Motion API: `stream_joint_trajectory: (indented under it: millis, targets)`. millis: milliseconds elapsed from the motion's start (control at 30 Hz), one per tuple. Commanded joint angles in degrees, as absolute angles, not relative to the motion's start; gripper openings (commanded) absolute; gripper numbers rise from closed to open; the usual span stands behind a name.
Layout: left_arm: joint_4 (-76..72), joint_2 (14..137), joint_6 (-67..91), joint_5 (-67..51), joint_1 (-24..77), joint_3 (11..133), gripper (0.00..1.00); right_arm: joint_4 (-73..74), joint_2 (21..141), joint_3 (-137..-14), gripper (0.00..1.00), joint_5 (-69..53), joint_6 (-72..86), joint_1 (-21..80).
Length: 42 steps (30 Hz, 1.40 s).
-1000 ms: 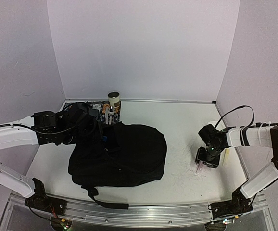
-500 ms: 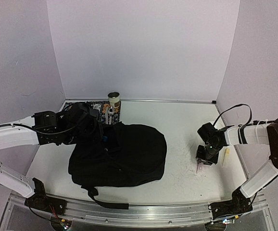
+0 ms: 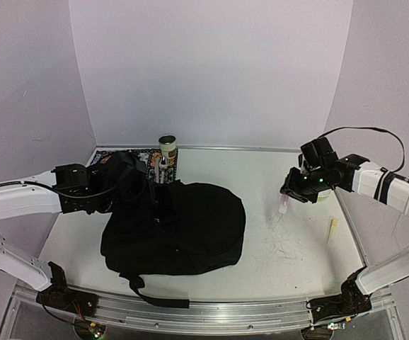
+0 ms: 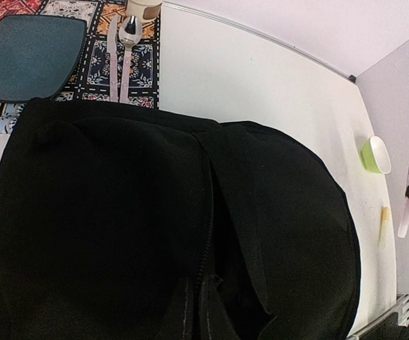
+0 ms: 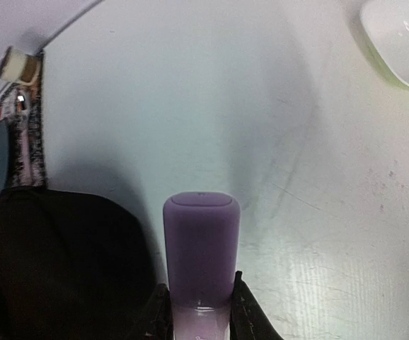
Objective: Pack the student bag
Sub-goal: Place the pen in the upper front pocket of the bag.
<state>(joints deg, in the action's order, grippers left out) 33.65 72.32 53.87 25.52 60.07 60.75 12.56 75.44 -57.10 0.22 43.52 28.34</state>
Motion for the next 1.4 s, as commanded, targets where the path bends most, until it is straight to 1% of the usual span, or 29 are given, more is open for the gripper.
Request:
stream_joint_trajectory:
  millis: [0, 233, 600, 733, 867, 1367]
  targets:
    - [29.87, 72.85, 53.26, 26.69, 59.85, 64.3, 0.0, 11.68, 76.9, -63.79, 0.0, -3.4, 45.58, 34.01]
    - [29.48, 72.78, 53.49, 26.27, 59.84, 64.08, 0.0, 1.47, 84.54, -71.17, 0.0, -6.22, 49.95, 43.17]
    - [28.42, 72.9, 53.88, 24.32, 59.85, 63.95, 0.0, -13.0, 100.22, -83.66, 0.0, -10.61, 57.29, 52.44]
    - [27.99, 73.21, 53.96, 23.45, 59.85, 63.94, 0.0, -14.36, 105.03, -87.36, 0.0, -11.84, 58.97, 54.59]
    - [27.11, 73.3, 53.66, 22.84, 59.85, 64.11, 0.0, -15.72, 107.86, -87.83, 0.0, -12.99, 60.45, 56.11]
    - [24.31, 72.85, 54.38, 21.3, 59.09, 63.58, 0.0, -16.16, 113.01, -88.4, 0.0, -17.69, 61.97, 59.64]
